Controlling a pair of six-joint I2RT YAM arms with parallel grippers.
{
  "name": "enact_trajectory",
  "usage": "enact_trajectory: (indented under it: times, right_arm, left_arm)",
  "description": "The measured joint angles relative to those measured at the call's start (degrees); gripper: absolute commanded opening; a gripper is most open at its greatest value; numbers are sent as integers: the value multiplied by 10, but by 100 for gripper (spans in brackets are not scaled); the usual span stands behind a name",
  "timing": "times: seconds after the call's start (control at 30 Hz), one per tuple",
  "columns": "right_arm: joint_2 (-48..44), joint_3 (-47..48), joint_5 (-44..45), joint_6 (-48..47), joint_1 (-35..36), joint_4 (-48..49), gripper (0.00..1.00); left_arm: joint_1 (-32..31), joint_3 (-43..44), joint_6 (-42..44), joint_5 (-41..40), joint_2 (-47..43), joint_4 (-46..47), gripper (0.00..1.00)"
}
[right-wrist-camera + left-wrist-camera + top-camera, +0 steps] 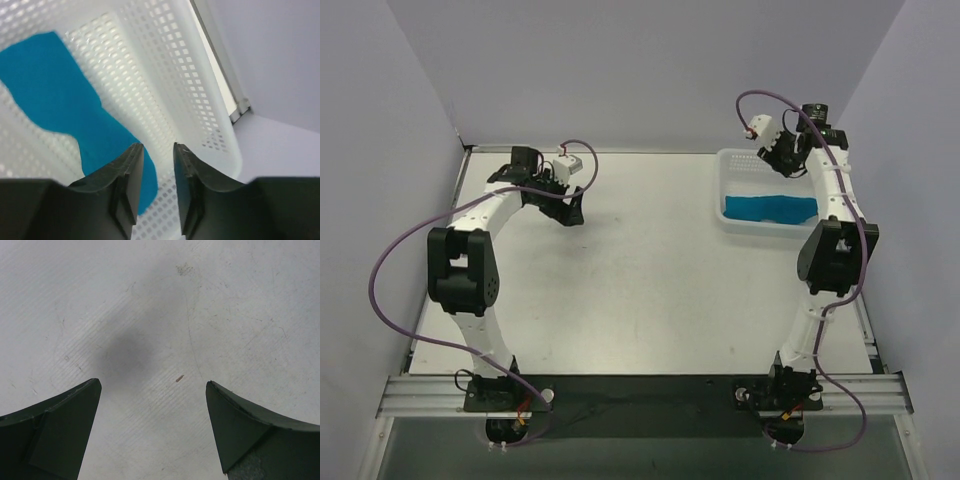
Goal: Roll the t-shirts
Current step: Place the T-shirt in the bin, then reset both arms
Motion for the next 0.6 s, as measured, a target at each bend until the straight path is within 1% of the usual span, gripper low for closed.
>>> enact_trajectory:
  times: [0.1,0.23,0.33,0.47,0.53,0.57,0.6]
  right_arm:
    - [60,55,12,76,0,17,9]
    - [122,66,31,127,0,31,9]
    - [155,64,47,136,0,33,8]
    - [168,53,68,138,0,40,8]
    - [168,46,75,134,0,47,6]
    - [168,36,78,129,0,54,3]
    - [168,29,80,125,0,57,2]
  left_arm:
    - [0,1,-6,7,-2,-1,97]
    - [0,1,-8,9,-8,-3,97]
    - [0,-1,-9,9,-14,-2,97]
    - [0,-16,-9,9,-23,-3,97]
    - [-1,-23,-8,9,-25,-5,97]
    - [-1,-24,-8,8,-25,-6,97]
    - [-2,-25,-8,8,-25,-6,97]
